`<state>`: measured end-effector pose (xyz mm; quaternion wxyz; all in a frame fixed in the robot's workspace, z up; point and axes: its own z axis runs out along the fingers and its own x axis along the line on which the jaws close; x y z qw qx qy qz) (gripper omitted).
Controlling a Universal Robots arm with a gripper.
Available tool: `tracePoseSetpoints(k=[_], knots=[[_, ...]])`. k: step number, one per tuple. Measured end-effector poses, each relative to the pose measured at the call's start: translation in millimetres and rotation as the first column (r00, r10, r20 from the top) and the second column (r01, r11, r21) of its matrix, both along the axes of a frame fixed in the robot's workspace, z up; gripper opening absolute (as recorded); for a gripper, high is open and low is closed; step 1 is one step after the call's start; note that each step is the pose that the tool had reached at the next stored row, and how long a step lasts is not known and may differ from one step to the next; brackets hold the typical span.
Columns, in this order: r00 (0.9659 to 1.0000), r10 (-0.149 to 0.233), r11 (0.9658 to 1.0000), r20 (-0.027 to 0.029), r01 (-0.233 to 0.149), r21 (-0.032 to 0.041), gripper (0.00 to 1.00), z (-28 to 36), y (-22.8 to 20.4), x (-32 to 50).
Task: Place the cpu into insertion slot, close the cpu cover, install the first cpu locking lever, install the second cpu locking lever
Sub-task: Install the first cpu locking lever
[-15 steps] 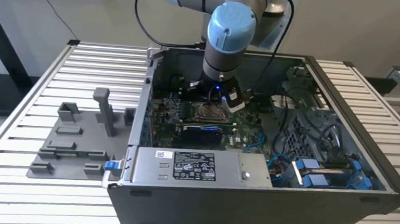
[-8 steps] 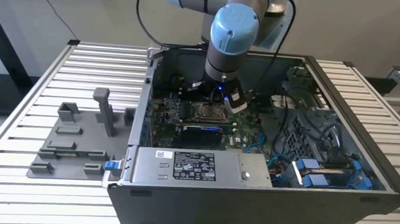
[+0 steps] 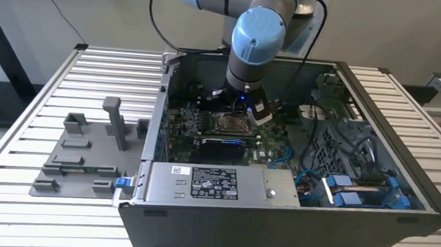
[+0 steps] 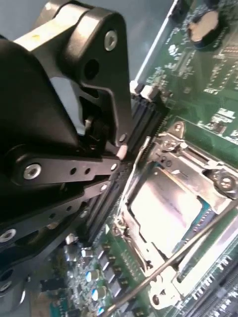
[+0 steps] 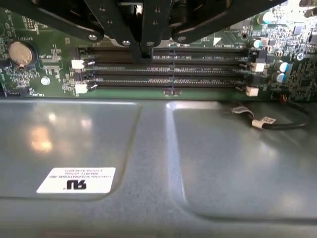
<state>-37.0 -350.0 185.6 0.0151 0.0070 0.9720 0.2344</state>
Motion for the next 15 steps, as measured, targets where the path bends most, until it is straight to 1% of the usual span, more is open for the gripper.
tracePoseSetpoints(k=[2, 5, 7, 8, 9, 12, 13, 15], knots=[[1.0, 0.0, 1.0, 0.0, 0.0, 0.0012, 0.11, 5.4, 0.0, 0.0], [1.0, 0.0, 1.0, 0.0, 0.0, 0.0016, 0.11, 18.2, 0.0, -1.7], [1.0, 0.0, 1.0, -0.0001, 0.0, 0.0019, 0.11, 26.6, -0.1, -4.6], [1.0, 0.0, 1.0, 0.0, 0.0, 0.0021, 0.11, 29.8, 0.0, -6.5], [1.0, 0.0, 1.0, -0.0002, 0.0, 0.002, 0.11, 31.8, -0.1, -9.4], [1.0, 0.0, 1.0, 0.002, 0.0, 0.0012, 0.11, 32.0, 0.0, -21.3], [1.0, 0.0, 1.0, 0.0031, 0.0, -0.002, 0.11, 31.5, 0.0, -25.0], [1.0, 0.0, 0.9999, 0.0044, 0.0, -0.0113, 0.11, 30.2, 0.0, -30.7]])
